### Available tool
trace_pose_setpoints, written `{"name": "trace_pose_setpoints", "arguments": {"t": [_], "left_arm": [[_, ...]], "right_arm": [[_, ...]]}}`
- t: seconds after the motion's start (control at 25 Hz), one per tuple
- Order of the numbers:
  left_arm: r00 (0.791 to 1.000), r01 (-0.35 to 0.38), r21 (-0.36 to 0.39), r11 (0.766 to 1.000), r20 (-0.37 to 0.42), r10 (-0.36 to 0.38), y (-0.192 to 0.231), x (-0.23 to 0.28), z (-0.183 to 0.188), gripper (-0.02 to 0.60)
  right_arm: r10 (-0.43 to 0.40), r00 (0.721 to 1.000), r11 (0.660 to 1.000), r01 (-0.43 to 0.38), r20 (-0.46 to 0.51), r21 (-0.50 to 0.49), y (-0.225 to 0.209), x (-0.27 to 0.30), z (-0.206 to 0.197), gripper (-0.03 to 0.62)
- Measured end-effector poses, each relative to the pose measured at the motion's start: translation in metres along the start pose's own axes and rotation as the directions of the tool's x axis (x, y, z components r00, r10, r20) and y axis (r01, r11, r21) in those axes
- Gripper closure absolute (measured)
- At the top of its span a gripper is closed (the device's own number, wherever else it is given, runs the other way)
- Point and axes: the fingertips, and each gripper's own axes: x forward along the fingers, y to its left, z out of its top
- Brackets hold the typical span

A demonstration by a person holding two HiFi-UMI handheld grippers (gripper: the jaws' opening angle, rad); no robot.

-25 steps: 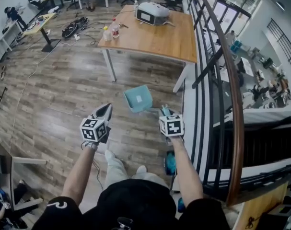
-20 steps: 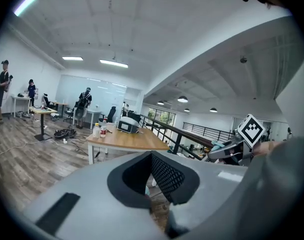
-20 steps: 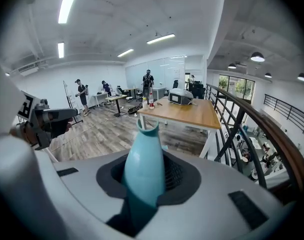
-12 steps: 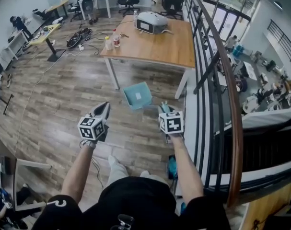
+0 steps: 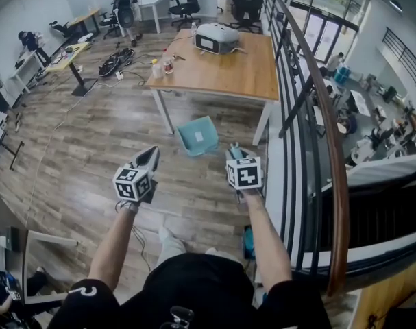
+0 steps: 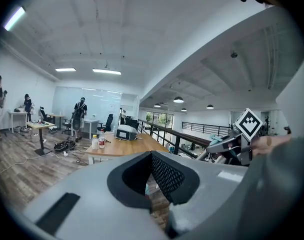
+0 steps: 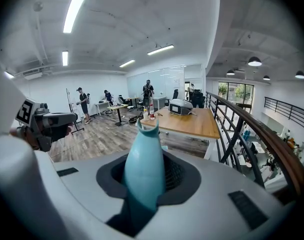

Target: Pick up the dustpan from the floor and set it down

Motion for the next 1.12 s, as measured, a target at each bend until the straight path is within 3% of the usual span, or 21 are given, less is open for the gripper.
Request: {"name": "trace_pose_setpoints", "arguments": {"t": [0.64,1.12], "left_arm": [[1.0,-0.009,0.016,1.0,0.004,0.008,-0.007,-0.004,-0.001,0.583],[1.0,0.028,0.022,0.999,-0.014,-0.028,-0.026,0.005,-0.011,0.583]], "right_arm": [[0.007,1.0,1.0,-0.007,-0.002,-0.019,0.003,-0.008,0.0,0.513],[-0.002,1.0,1.0,0.002,-0.024,0.003,-0.006,-0.02,-0.019,0.513]]}}
